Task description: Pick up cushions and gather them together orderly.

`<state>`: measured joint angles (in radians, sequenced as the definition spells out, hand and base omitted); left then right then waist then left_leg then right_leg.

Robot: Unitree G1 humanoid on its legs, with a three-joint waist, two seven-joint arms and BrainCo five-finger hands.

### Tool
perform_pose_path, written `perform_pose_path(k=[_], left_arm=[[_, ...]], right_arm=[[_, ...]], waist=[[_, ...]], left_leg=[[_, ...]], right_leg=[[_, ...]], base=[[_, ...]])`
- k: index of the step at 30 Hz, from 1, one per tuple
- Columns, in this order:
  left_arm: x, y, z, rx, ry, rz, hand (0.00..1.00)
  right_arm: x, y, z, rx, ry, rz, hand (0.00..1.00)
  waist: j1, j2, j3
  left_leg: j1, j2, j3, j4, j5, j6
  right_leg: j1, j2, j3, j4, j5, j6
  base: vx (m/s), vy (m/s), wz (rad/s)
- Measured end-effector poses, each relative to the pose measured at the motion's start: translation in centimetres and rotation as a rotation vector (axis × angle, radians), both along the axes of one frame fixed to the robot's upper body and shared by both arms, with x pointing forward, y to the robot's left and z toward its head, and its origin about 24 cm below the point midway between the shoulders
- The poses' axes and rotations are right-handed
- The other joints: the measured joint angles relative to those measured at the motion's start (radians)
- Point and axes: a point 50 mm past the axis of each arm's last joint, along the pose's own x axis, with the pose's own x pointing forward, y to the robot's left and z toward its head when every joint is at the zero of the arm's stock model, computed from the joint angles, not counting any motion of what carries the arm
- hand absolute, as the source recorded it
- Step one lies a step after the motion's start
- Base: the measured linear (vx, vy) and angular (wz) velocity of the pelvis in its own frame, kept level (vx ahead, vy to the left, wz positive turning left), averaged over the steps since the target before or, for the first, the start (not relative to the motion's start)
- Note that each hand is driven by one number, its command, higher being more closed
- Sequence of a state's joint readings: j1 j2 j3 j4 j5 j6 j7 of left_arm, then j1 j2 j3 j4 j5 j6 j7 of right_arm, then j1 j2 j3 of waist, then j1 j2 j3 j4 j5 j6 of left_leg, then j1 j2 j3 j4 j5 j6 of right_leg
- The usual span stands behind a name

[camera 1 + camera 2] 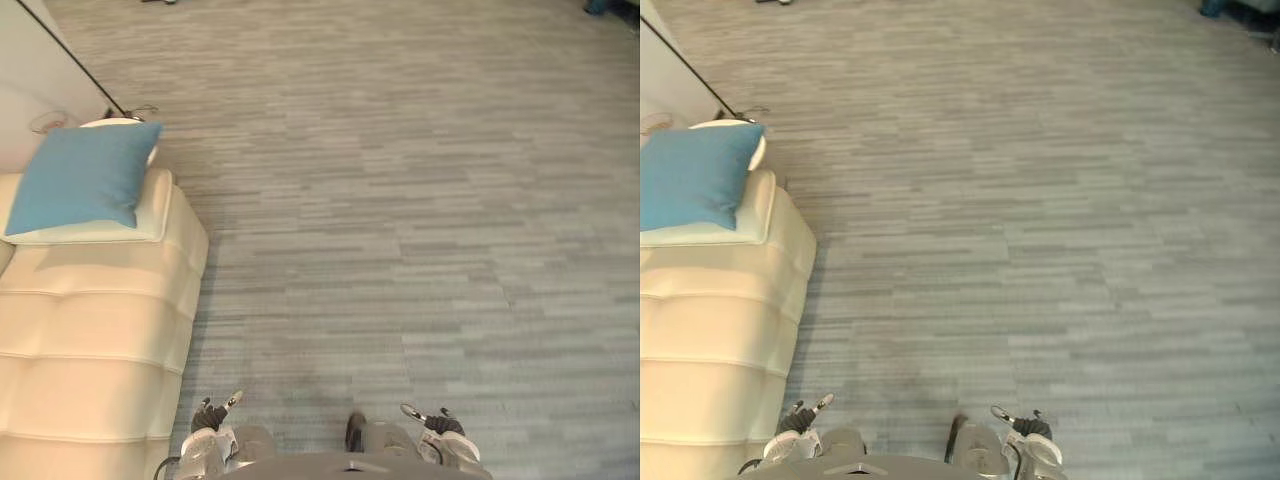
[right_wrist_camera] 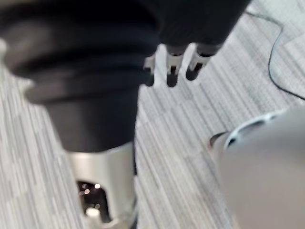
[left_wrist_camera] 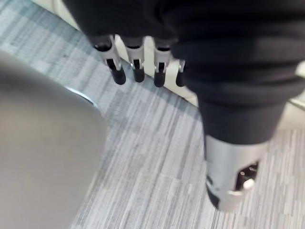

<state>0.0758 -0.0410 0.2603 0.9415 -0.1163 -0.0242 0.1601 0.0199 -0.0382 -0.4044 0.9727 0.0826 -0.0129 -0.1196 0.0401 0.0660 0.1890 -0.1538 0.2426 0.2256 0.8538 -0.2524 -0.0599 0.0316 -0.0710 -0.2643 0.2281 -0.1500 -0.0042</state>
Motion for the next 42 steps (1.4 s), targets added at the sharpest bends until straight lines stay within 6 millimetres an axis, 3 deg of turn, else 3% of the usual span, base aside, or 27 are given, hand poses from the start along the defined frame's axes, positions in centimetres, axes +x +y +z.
perform_pose_path(k=[3,4,5,6,7,9,11,12,13,15,17,19,21,23,25,28,29,31,32,33,34,35,38,39,40,41,42], left_arm=[[0.5,-0.2,0.2,0.008,-0.013,-0.028,0.0],[0.5,-0.1,0.2,0.01,-0.013,-0.026,0.0],[0.5,-0.1,0.2,0.014,-0.011,-0.027,0.0],[0.5,0.0,0.2,0.019,-0.009,-0.033,0.0],[0.6,0.8,0.3,0.042,-0.012,-0.044,0.0],[0.8,1.2,0.4,0.054,-0.015,-0.044,0.0],[0.5,1.2,0.3,0.047,-0.004,-0.036,0.0],[0.2,1.1,0.1,0.043,0.01,-0.036,0.0],[0.0,1.2,0.0,0.042,0.021,-0.04,0.0],[-0.4,1.8,-0.1,0.056,0.042,-0.046,0.0],[-0.7,2.0,-0.2,0.062,0.058,-0.054,0.0],[-0.8,1.8,-0.3,0.057,0.06,-0.054,0.0],[-0.5,1.8,-0.2,0.054,0.054,-0.054,0.0],[-0.6,1.5,-0.3,0.043,0.052,-0.028,0.0],[-0.7,1.5,-0.3,0.04,0.053,-0.015,0.0],[-1.4,0.9,-0.6,0.006,0.067,0.047,0.0],[-2.3,0.4,-0.9,-0.011,0.087,0.065,0.0],[-1.6,-0.3,-0.7,-0.032,0.058,0.079,0.0],[-1.0,-0.3,-0.5,-0.033,0.036,0.087,0.0],[-0.9,-0.2,-0.4,-0.032,0.034,0.092,0.0],[-0.6,0.0,-0.3,-0.036,0.016,0.112,0.0],[-0.5,0.0,-0.2,-0.035,0.009,0.11,0.0],[0.1,0.2,0.1,-0.016,-0.011,0.067,0.0],[0.2,0.3,0.1,-0.014,-0.015,0.064,0.0],[0.2,0.3,0.1,-0.014,-0.015,0.064,0.0],[0.2,0.2,0.1,-0.012,-0.012,0.058,0.0],[0.2,0.2,0.1,-0.011,-0.011,0.055,0.0]], right_arm=[[0.9,0.0,0.2,0.002,-0.015,0.004,0.0],[0.9,0.1,0.2,0.004,-0.014,0.005,0.0],[0.9,0.3,0.2,0.005,-0.01,0.015,0.0],[1.0,0.6,0.1,0.011,-0.009,0.023,0.0],[1.0,1.5,-0.1,0.03,0.004,0.043,0.0],[1.0,2.2,-0.3,0.047,0.012,0.054,0.0],[1.1,2.3,-0.2,0.043,0.007,0.066,0.0],[1.1,2.2,-0.2,0.041,0.005,0.07,0.0],[1.1,2.5,-0.3,0.043,0.007,0.093,0.0],[1.1,2.4,-0.2,0.033,-0.003,0.106,0.0],[0.5,2.2,-0.3,0.027,0.007,0.103,0.0],[0.4,1.9,-0.3,0.023,0.006,0.096,0.0],[0.6,1.9,-0.2,0.021,-0.001,0.098,0.0],[0.7,1.9,-0.2,0.024,-0.007,0.089,0.0],[0.6,2.0,-0.2,0.029,-0.008,0.078,0.0],[0.8,1.6,0.1,0.017,-0.022,0.077,0.0],[1.0,1.1,0.3,-0.001,-0.03,0.082,0.0],[1.7,0.9,0.6,-0.016,-0.049,0.099,0.0],[1.7,0.7,0.7,-0.023,-0.054,0.098,0.0],[1.6,0.6,0.7,-0.027,-0.052,0.1,0.0],[1.3,0.6,0.6,-0.029,-0.042,0.1,0.0],[1.2,0.6,0.6,-0.026,-0.037,0.1,0.0],[1.4,1.4,0.5,-0.013,-0.04,0.122,0.0],[1.5,1.6,0.5,-0.006,-0.045,0.115,0.0],[1.5,1.6,0.5,-0.006,-0.045,0.115,0.0],[1.3,1.6,0.5,-0.004,-0.042,0.105,0.0],[1.2,1.5,0.4,-0.002,-0.042,0.096,0.0]], waist=[[0.004,0.001,-0.002],[0.016,-0.003,0.0],[0.032,-0.019,-0.011],[0.031,-0.034,-0.022],[0.023,-0.053,-0.023],[0.03,-0.072,-0.024],[0.044,-0.069,-0.031],[0.04,-0.067,-0.033],[0.028,-0.075,-0.029],[0.009,-0.089,-0.022],[-0.004,-0.098,-0.023],[-0.011,-0.096,-0.022],[-0.016,-0.092,-0.02],[-0.016,-0.087,-0.016],[-0.017,-0.089,-0.015],[-0.023,-0.067,-0.017],[-0.019,-0.026,-0.031],[-0.01,-0.012,-0.036],[-0.016,-0.008,-0.03],[-0.014,-0.007,-0.024],[0.005,0.001,-0.015],[0.011,-0.003,-0.013],[0.016,-0.013,-0.01],[0.017,-0.015,-0.01],[0.018,-0.015,-0.009],[0.017,-0.018,-0.008],[0.018,-0.018,-0.008]], left_leg=[[-0.058,-0.105,0.074,-0.484,0.053,0.001],[-0.053,-0.136,0.068,-0.609,0.179,0.018],[-0.033,-0.166,0.07,-0.661,0.253,0.058],[-0.034,-0.184,0.066,-0.672,0.25,0.058],[-0.037,-0.204,0.064,-0.651,0.238,0.099],[-0.034,-0.211,0.07,-0.607,0.203,0.117],[0.012,-0.215,0.076,-0.574,0.127,0.122],[0.043,-0.218,0.075,-0.578,0.095,0.124],[0.094,-0.231,0.073,-0.579,0.059,0.126],[0.174,-0.254,0.065,-0.596,0.036,0.123],[0.264,-0.266,0.039,-0.646,0.026,0.125],[0.339,-0.267,0.006,-0.706,0.026,0.125],[0.358,-0.259,-0.017,-0.728,0.025,0.125],[0.38,-0.239,-0.067,-0.747,0.004,0.1],[0.405,-0.234,-0.106,-0.756,-0.019,0.086],[0.477,-0.187,-0.176,-0.735,-0.117,0.064],[0.491,-0.16,-0.192,-0.715,-0.127,0.057],[0.343,-0.136,-0.221,-0.437,-0.095,0.026],[0.208,-0.111,-0.232,-0.171,-0.015,-0.026],[0.143,-0.086,-0.226,-0.051,0.032,-0.037],[0.045,-0.019,-0.154,0.17,0.045,-0.037],[0.023,-0.005,-0.121,0.198,0.042,-0.031],[-0.049,0.001,0.018,0.094,0.018,0.006],[-0.055,-0.01,0.09,-0.126,0.01,0.011],[-0.053,-0.016,0.113,-0.21,0.012,0.01],[-0.037,-0.049,0.161,-0.465,0.063,0.005],[-0.03,-0.061,0.17,-0.538,0.098,0.003]], right_leg=[[0.082,-0.037,-0.053,-0.087,0.001,0.042],[0.109,-0.046,-0.055,-0.111,-0.001,0.065],[0.128,-0.052,-0.049,-0.144,0.001,0.07],[0.127,-0.058,-0.049,-0.159,0.002,0.07],[0.139,-0.079,-0.043,-0.176,0.028,0.091],[0.154,-0.099,-0.016,-0.163,0.047,0.103],[0.136,-0.111,0.038,-0.033,0.046,0.122],[0.081,-0.131,0.063,0.129,0.033,0.144],[-0.053,-0.174,0.118,0.458,0.076,0.166],[-0.174,-0.207,0.138,0.774,0.079,0.144],[-0.232,-0.193,0.105,0.861,0.02,0.111],[-0.31,-0.14,0.056,0.709,-0.049,0.097],[-0.337,-0.1,0.046,0.541,-0.052,0.089],[-0.344,-0.022,0.1,0.128,0.048,0.068],[-0.34,-0.006,0.175,-0.08,0.158,0.094],[-0.351,0.014,0.205,0.039,0.239,0.079],[-0.367,0.033,0.186,0.116,0.201,0.054],[-0.373,0.023,0.145,0.172,0.128,0.03],[-0.342,0.016,0.106,0.163,0.105,0.026],[-0.319,0.018,0.093,0.154,0.095,0.019],[-0.232,0.034,0.059,0.116,0.075,-0.006],[-0.196,0.036,0.055,0.094,0.068,-0.009],[-0.067,0.029,0.022,-0.026,0.064,-0.012],[-0.025,0.021,-0.005,-0.079,0.078,0.01],[-0.014,0.018,-0.016,-0.089,0.08,0.014],[0.011,0.006,-0.043,-0.107,0.075,0.029],[0.018,0.003,-0.051,-0.109,0.071,0.036]], base=[[0.34,0.08,0.47],[0.39,0.154,0.12],[0.4,0.148,0.1],[0.44,0.115,0.23],[0.34,0.078,0.31],[0.36,0.132,0.12],[0.34,0.163,-0.15],[0.31,0.178,-0.09],[0.28,0.161,0.0],[0.35,0.114,0.27],[0.31,0.05,0.46],[0.31,-0.025,0.41],[0.35,-0.094,0.41],[0.36,-0.176,0.62],[0.36,-0.228,0.64],[0.4,-0.29,0.63],[0.55,-0.376,0.52],[0.48,-0.342,0.56],[0.31,-0.242,0.71],[0.54,-0.36,0.73],[0.38,-0.198,0.36],[0.44,-0.202,0.35],[0.33,-0.09,0.32],[0.26,-0.001,0.31],[0.33,0.039,0.57],[0.35,0.09,0.47],[0.35,0.114,0.49]])
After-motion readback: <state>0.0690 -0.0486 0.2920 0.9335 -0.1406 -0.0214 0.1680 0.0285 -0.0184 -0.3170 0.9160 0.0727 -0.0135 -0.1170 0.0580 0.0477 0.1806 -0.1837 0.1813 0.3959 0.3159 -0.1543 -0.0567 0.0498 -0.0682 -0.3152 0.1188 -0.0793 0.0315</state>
